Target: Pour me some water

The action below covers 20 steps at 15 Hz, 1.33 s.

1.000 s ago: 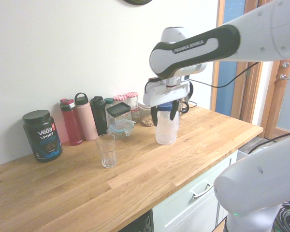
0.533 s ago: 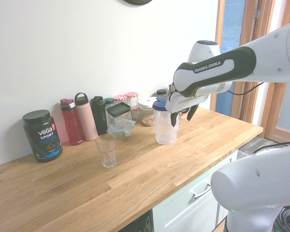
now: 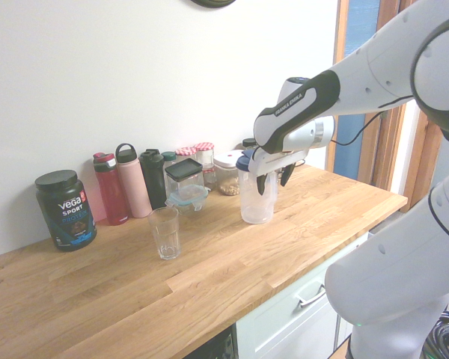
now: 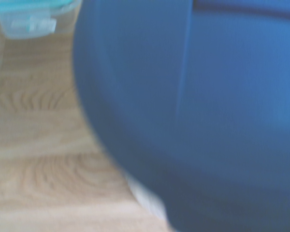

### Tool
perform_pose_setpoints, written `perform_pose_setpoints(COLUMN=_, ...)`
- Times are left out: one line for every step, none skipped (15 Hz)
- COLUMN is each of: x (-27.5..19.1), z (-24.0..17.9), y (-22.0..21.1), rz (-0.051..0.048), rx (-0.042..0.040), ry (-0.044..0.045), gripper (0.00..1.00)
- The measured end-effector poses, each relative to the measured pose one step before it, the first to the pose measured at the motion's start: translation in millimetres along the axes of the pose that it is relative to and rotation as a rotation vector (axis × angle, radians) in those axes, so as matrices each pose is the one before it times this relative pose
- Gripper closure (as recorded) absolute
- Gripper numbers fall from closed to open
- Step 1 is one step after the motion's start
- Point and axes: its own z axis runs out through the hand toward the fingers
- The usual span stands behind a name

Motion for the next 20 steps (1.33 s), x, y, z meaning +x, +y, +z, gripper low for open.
perform_pose_setpoints(x=3.86, z=1.26, y=-2.07, rz=0.01117, rx=0.0091, ry=-0.00798, gripper=1.0)
perform_pose_setpoints(x=2.54, z=0.8, y=-1.37, rz=0.00602, rx=0.0053, ry=-0.00378, gripper=1.0)
perform_pose_setpoints(x=0.71, z=0.24, y=-0.73, rz=0.00271, rx=0.00235, ry=-0.00139, gripper=1.0)
perform_pose_setpoints(x=0.34, z=-0.38, y=-0.42, rz=0.00109, rx=0.00173, ry=0.00022, gripper=1.0)
perform_pose_setpoints(x=0.07, z=-0.08, y=-0.04, rz=0.00017, rx=0.00028, ry=0.00002, gripper=1.0)
perform_pose_setpoints(x=-0.01, z=0.0, y=0.0, rz=-0.00002, rx=-0.00003, ry=-0.00005, gripper=1.0)
perform_pose_setpoints(x=-0.05, z=0.05, y=0.01, rz=-0.00004, rx=-0.00024, ry=-0.00045, gripper=1.0)
perform_pose_setpoints(x=-0.11, z=0.09, y=0.04, rz=-0.00008, rx=-0.00047, ry=-0.00082, gripper=1.0)
perform_pose_setpoints(x=-0.05, z=0.06, y=0.02, rz=-0.00001, rx=-0.00022, ry=-0.00037, gripper=1.0)
perform_pose_setpoints(x=-0.04, z=0.06, y=0.02, rz=-0.00001, rx=-0.00026, ry=-0.00046, gripper=1.0)
perform_pose_setpoints(x=-0.17, z=0.18, y=0.06, rz=-0.00065, rx=-0.00078, ry=-0.00046, gripper=1.0)
perform_pose_setpoints(x=-0.43, z=0.56, y=0.28, rz=-0.00065, rx=-0.00132, ry=-0.0011, gripper=1.0)
perform_pose_setpoints(x=-0.54, z=0.81, y=0.39, rz=-0.00029, rx=-0.00163, ry=-0.00212, gripper=1.0)
perform_pose_setpoints(x=-0.3, z=0.63, y=0.23, rz=-0.00068, rx=-0.00127, ry=-0.00163, gripper=1.0)
perform_pose_setpoints(x=-0.33, z=0.53, y=0.25, rz=-0.00092, rx=-0.0008, ry=-0.00112, gripper=1.0)
perform_pose_setpoints(x=-0.03, z=0.07, y=0.01, rz=-0.00078, rx=-0.0001, ry=-0.00017, gripper=1.0)
perform_pose_setpoints(x=-0.01, z=0.01, y=0.0, rz=-0.00061, rx=-0.00002, ry=-0.00004, gripper=1.0)
perform_pose_setpoints(x=0.0, z=0.13, y=0.02, rz=-0.00077, rx=-0.00019, ry=-0.00024, gripper=1.0)
perform_pose_setpoints(x=0.12, z=-0.07, y=-0.03, rz=-0.00061, rx=-0.00017, ry=-0.00027, gripper=1.0)
perform_pose_setpoints(x=0.16, z=-0.27, y=0.02, rz=0.00019, rx=-0.00141, ry=-0.00264, gripper=1.0)
